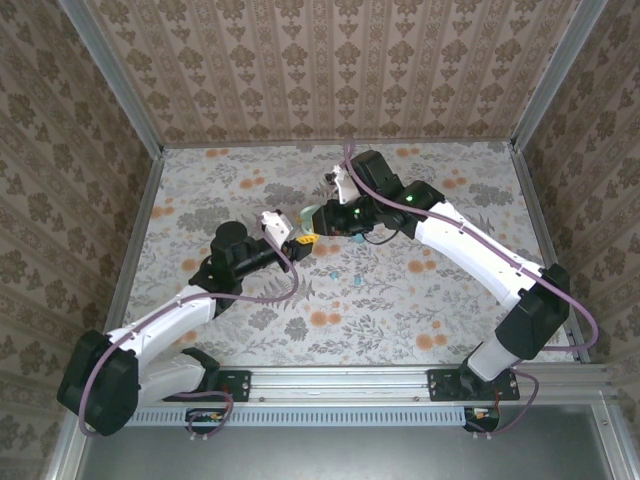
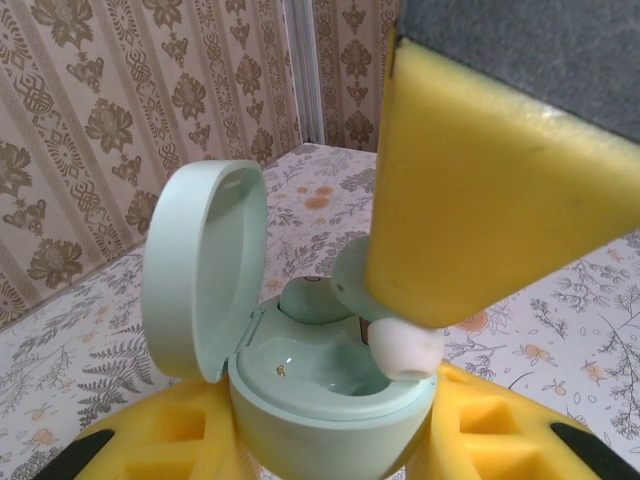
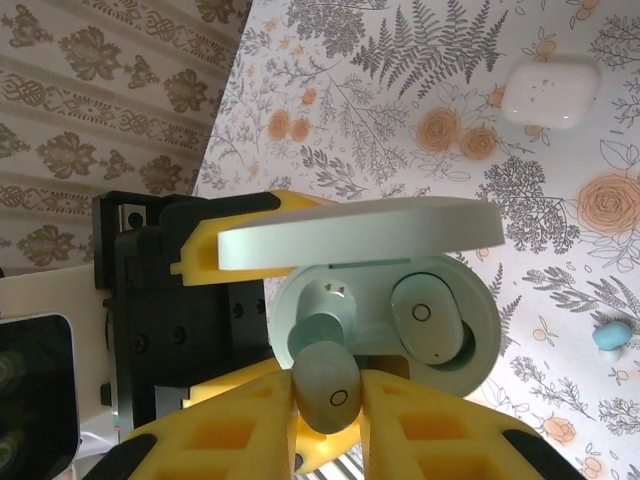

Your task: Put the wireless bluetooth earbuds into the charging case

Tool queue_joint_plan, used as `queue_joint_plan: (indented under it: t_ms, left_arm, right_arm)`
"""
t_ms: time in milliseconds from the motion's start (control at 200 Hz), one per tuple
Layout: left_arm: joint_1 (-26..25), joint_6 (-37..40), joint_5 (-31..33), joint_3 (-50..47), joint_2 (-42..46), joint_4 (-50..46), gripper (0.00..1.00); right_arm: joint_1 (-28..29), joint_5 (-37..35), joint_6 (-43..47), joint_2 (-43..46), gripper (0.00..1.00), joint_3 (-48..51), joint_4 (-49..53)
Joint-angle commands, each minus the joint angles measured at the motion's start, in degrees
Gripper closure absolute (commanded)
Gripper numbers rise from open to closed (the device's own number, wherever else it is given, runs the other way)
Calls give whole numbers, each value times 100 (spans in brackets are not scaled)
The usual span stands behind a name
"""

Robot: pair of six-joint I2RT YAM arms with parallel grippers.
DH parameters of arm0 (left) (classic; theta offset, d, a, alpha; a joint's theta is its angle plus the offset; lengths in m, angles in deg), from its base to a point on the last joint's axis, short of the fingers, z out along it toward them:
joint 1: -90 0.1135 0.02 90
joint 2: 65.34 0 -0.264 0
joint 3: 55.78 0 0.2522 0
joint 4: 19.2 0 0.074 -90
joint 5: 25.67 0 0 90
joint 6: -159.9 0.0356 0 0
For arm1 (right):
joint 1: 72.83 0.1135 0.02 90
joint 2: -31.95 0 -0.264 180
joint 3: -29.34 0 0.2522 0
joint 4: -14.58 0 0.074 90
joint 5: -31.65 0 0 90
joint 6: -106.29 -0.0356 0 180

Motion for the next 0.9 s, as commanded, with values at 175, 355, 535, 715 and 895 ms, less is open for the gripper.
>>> queue_joint_plan:
  t_ms: [175,355,535,715,895]
  left_arm:
    - [-61,154,-61,187,-3,15,73]
    - [-70,149,-55,195,16,21,73]
    - [-70,149,-55,204,7,26,72]
    - [-70,151,-46,204,16,14,73]
    - [-78,154,-46,230,-1,15,73]
  right_arm:
    - [103,-57,-99,-139,76,-204,-111]
    - [128,-351,-4,-177,76,-280,73]
    - [138,-478,-18,-181,77,-241,45]
    - [138,-532,-18,-146,77,-249,42]
    - [138,-622,36,-142,77,-240,139]
